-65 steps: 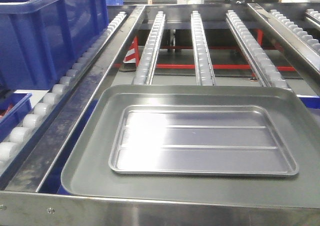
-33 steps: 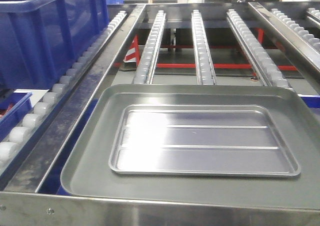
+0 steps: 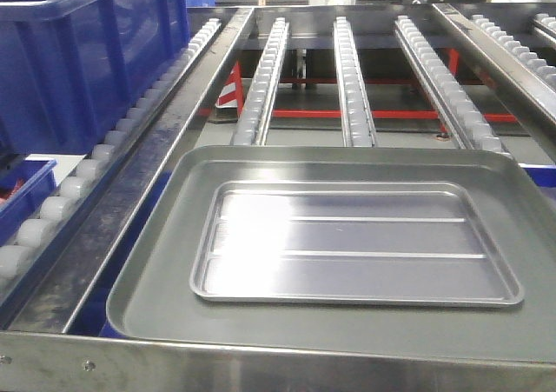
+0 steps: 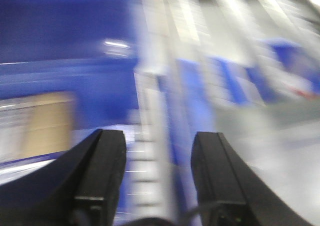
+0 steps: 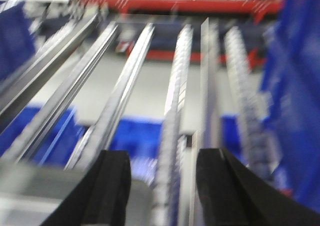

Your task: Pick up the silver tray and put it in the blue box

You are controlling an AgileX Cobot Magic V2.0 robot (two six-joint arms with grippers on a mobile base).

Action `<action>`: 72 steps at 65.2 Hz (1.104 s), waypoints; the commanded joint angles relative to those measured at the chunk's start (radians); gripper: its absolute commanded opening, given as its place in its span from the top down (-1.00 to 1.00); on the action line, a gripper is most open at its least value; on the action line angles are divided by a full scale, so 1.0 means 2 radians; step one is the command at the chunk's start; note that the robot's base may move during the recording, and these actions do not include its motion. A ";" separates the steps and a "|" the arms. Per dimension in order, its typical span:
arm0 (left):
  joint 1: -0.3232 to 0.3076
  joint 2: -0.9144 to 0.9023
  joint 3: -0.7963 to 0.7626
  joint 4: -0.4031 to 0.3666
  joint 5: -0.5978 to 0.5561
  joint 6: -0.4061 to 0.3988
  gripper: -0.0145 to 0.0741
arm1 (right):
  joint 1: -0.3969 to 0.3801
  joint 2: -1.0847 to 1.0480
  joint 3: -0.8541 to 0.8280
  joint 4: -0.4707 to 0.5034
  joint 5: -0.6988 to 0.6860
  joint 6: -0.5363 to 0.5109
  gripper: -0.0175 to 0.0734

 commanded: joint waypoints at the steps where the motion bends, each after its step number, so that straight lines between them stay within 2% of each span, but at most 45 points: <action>1: -0.048 0.029 -0.026 -0.054 -0.037 0.021 0.10 | 0.031 0.032 -0.018 0.002 -0.040 -0.004 -0.35; 6: -0.100 0.068 -0.033 -0.073 -0.040 0.021 0.10 | 0.072 0.059 -0.024 0.009 -0.027 -0.004 -0.35; 14: -0.186 0.132 -0.049 -0.079 -0.042 0.021 0.10 | 0.139 0.114 -0.049 0.012 0.026 -0.004 -0.35; 19: -0.233 0.170 -0.063 -0.083 -0.049 0.021 0.10 | 0.163 0.148 -0.070 0.017 0.059 -0.004 -0.35; 25: -0.278 0.209 -0.070 -0.098 -0.079 0.021 0.10 | 0.169 0.187 -0.091 0.022 0.077 -0.004 -0.35; 32: -0.288 0.245 -0.077 -0.142 -0.082 0.019 0.10 | 0.169 0.218 -0.104 0.022 0.077 -0.004 -0.35; 37: -0.284 0.268 -0.091 -0.139 -0.059 0.019 0.10 | 0.169 0.237 -0.119 0.033 0.105 -0.003 -0.35; 43: -0.284 0.296 -0.122 -0.117 -0.024 0.004 0.11 | 0.169 0.264 -0.145 0.036 0.167 0.001 -0.35; 47: -0.284 0.318 -0.146 -0.084 -0.005 -0.048 0.11 | 0.169 0.288 -0.163 0.033 0.195 0.005 -0.34; 50: -0.284 0.335 -0.168 -0.035 0.018 -0.088 0.11 | 0.166 0.305 -0.173 0.033 0.208 0.012 -0.34; 55: -0.284 0.363 -0.202 0.052 0.058 -0.177 0.11 | 0.166 0.327 -0.187 0.029 0.216 0.039 -0.34; 58: -0.284 0.380 -0.224 0.111 0.087 -0.243 0.11 | 0.166 0.341 -0.194 0.019 0.218 0.061 -0.34; 60: -0.284 0.398 -0.242 0.161 0.113 -0.315 0.11 | 0.166 0.354 -0.199 0.006 0.219 0.085 -0.34; 66: -0.284 0.425 -0.273 0.226 0.146 -0.415 0.11 | 0.166 0.378 -0.205 -0.031 0.226 0.148 -0.34; 68: -0.284 0.435 -0.280 0.243 0.151 -0.434 0.11 | 0.166 0.385 -0.206 -0.043 0.230 0.166 -0.34; 72: -0.284 0.448 -0.289 0.252 0.150 -0.459 0.10 | 0.166 0.397 -0.209 -0.066 0.236 0.196 -0.34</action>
